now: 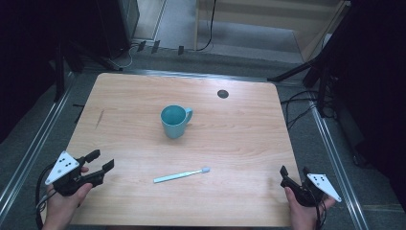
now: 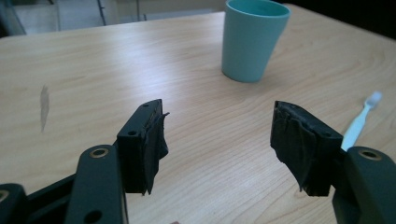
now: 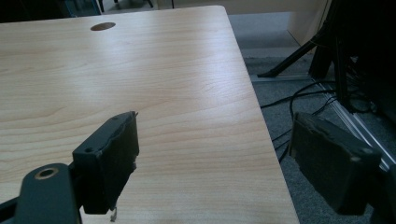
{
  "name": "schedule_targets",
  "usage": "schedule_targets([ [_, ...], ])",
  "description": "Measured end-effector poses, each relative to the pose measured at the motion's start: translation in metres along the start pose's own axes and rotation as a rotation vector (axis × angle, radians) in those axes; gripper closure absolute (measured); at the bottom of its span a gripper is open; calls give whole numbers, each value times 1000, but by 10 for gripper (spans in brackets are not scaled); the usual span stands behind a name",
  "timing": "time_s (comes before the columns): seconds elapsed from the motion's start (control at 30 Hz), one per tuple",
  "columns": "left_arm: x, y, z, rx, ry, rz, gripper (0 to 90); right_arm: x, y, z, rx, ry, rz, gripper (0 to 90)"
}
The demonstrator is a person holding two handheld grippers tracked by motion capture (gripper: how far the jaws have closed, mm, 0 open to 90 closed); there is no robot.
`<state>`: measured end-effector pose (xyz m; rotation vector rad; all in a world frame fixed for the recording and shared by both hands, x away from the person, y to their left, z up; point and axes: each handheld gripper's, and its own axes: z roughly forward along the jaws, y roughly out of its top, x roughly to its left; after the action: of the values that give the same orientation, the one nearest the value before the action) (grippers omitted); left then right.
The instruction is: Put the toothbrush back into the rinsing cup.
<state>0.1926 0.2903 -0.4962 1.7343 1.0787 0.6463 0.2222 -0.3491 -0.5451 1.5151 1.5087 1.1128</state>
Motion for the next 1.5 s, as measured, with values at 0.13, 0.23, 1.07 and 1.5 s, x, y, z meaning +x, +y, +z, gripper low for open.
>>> schedule_targets([
  [0.13, -4, 16, 6, 56, -48, 80, 349, 0, 0, 0, 4, 3, 2, 159],
  [0.23, -10, 34, 15, 135, -110, 152, 355, 0, 0, 0, 4, 8, 4, 159],
  [1.07, -65, 93, 80, 734, -308, 582, 438, -1, 1, 1, 14, 35, 4, 174],
  [1.5, -108, 99, 125, 834, -367, 679, 508, -3, 1, 2, 13, 44, 6, 182],
])
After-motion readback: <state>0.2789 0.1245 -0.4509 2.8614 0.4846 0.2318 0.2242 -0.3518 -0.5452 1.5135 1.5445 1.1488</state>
